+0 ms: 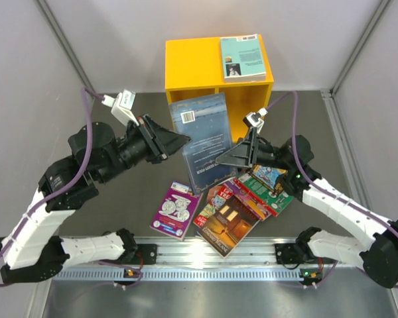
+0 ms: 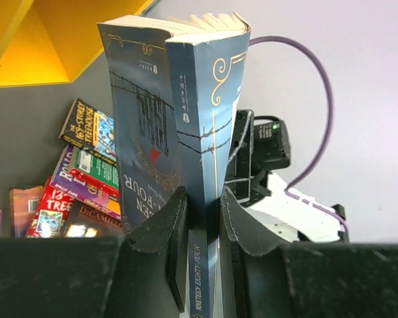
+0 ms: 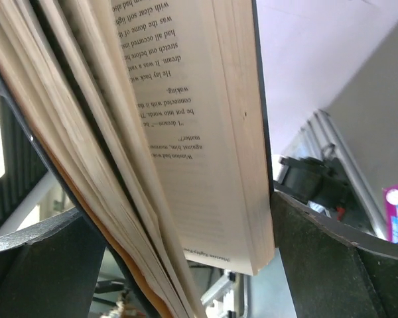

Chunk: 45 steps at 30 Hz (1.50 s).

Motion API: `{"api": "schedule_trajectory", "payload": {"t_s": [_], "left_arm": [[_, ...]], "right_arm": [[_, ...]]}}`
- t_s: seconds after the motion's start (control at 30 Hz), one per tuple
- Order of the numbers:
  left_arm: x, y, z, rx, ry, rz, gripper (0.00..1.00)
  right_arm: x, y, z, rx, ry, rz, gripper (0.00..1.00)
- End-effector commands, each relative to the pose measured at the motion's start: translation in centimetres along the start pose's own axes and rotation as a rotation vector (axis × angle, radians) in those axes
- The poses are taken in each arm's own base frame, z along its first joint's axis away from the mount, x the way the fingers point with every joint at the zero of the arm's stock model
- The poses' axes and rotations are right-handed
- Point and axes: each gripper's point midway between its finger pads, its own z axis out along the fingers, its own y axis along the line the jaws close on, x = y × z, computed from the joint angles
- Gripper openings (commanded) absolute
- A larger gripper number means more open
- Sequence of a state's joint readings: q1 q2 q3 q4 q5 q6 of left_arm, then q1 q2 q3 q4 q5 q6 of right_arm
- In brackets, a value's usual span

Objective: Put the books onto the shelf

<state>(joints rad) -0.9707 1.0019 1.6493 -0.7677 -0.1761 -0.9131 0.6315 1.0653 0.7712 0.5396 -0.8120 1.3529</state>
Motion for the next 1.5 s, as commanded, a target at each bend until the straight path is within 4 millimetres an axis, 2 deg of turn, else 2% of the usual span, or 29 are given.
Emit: {"api": "schedule_trajectory", "payload": {"t_s": [0.0, 0.03, 0.07, 0.1, 0.17, 0.37, 0.53, 0.57, 0.63, 0.73, 0.77, 0.87, 1.0, 1.1, 1.37, 1.47], "left_arm": [[-6.1, -8.7, -3.1, 0.305, -0.165, -0.103, 0.00], [-6.1, -8.9, -3.1, 0.315, -0.159, -0.111, 0.00], [-6.0, -8.9, -3.1, 0.316, -0.157, -0.117, 0.00], [-6.1, -9.1, -2.9, 0.321, -0.158, -0.122, 0.00], [-6.3, -9.5, -3.1, 0.338, -0.162, -0.134, 0.00], [-6.9, -10.7, -3.4, 0.381, -0.172, -0.158, 0.00], [-7.5, -12.0, -3.5, 0.412, -0.166, -0.159, 0.00], [-7.2, -12.0, -2.8, 0.396, -0.153, -0.153, 0.00], [-7.9, -12.9, -3.3, 0.416, -0.157, -0.151, 0.00], [-7.9, -13.9, -2.8, 0.426, -0.130, -0.148, 0.00], [-7.6, -14.0, -1.9, 0.413, -0.114, -0.147, 0.00], [-8.1, -15.1, -2.3, 0.433, -0.105, -0.150, 0.00], [-7.8, -15.1, -1.8, 0.430, -0.087, -0.165, 0.00], [-7.3, -14.6, -1.5, 0.414, -0.075, -0.175, 0.00], [-6.4, -13.1, -0.9, 0.373, -0.065, -0.193, 0.00], [-6.1, -12.6, -0.9, 0.368, -0.064, -0.201, 0.00]], "right_arm": [[-0.1, 3.0, 0.1, -0.170, -0.024, -0.022, 1.00], [-0.2, 3.8, 0.0, -0.229, -0.031, -0.009, 1.00], [-0.4, 3.2, 0.2, -0.216, -0.032, 0.040, 1.00], [-0.5, 4.5, -0.1, -0.284, -0.044, 0.007, 1.00], [-0.6, 5.2, -0.3, -0.339, -0.043, 0.028, 1.00], [-0.7, 5.5, -0.3, -0.359, -0.042, 0.030, 1.00], [0.0, 4.9, -0.6, -0.336, -0.029, 0.031, 1.00], [0.2, 4.4, -0.7, -0.325, -0.029, 0.036, 1.00], [0.3, 4.2, -0.9, -0.320, -0.035, 0.041, 1.00], [0.5, 3.9, -0.9, -0.312, -0.031, 0.045, 1.00], [0.6, 3.7, -0.8, -0.304, -0.029, 0.048, 1.00], [0.6, 3.2, -0.8, -0.275, -0.030, 0.044, 1.00], [0.4, 3.3, -0.7, -0.272, -0.040, 0.030, 1.00], [0.0, 4.4, -0.8, -0.307, -0.048, 0.026, 1.00], [-1.6, 8.5, -2.9, -0.503, -0.125, 0.058, 1.00], [-1.9, 9.7, -3.1, -0.535, -0.126, 0.050, 1.00]]}}
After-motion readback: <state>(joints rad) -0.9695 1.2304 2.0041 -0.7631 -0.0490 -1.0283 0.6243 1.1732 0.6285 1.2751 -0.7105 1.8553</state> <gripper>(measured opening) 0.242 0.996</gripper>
